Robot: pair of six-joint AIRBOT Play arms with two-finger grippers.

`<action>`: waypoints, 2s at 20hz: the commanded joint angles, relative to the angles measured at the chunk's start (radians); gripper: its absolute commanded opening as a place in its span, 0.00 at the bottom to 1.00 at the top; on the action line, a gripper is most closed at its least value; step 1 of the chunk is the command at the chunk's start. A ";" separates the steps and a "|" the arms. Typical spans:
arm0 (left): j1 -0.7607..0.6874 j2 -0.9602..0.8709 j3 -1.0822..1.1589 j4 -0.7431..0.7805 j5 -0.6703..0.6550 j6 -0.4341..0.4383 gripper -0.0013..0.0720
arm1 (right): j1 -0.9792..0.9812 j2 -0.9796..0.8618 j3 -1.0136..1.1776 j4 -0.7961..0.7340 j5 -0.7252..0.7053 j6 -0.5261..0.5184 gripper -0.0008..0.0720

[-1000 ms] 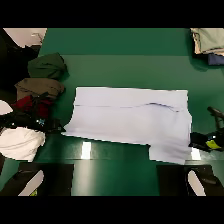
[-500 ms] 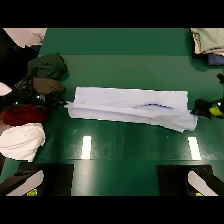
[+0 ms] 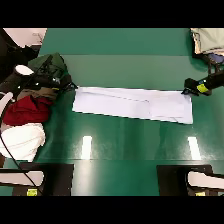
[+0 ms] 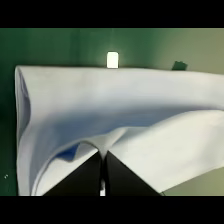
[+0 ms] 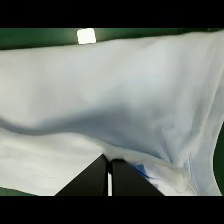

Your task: Fold the shirts.

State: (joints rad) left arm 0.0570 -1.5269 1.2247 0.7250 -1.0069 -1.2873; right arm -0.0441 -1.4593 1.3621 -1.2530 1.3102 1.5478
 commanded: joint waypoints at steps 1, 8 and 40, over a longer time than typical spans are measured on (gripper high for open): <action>-0.016 -0.049 0.074 0.012 0.076 0.008 0.05 | 0.009 -0.112 0.112 0.005 -0.009 0.019 0.03; -0.005 -0.043 0.091 0.047 0.008 -0.031 0.79 | -0.059 -0.153 0.216 0.064 0.069 -0.053 0.82; -0.386 -0.066 0.160 0.038 0.031 -0.021 0.05 | -0.241 -0.112 -0.121 0.451 0.123 -0.497 0.03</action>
State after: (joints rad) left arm -0.2642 -1.5742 1.3636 0.7605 -1.0981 -1.3079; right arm -0.3096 -1.6505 1.2396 -0.8127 1.4185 1.0183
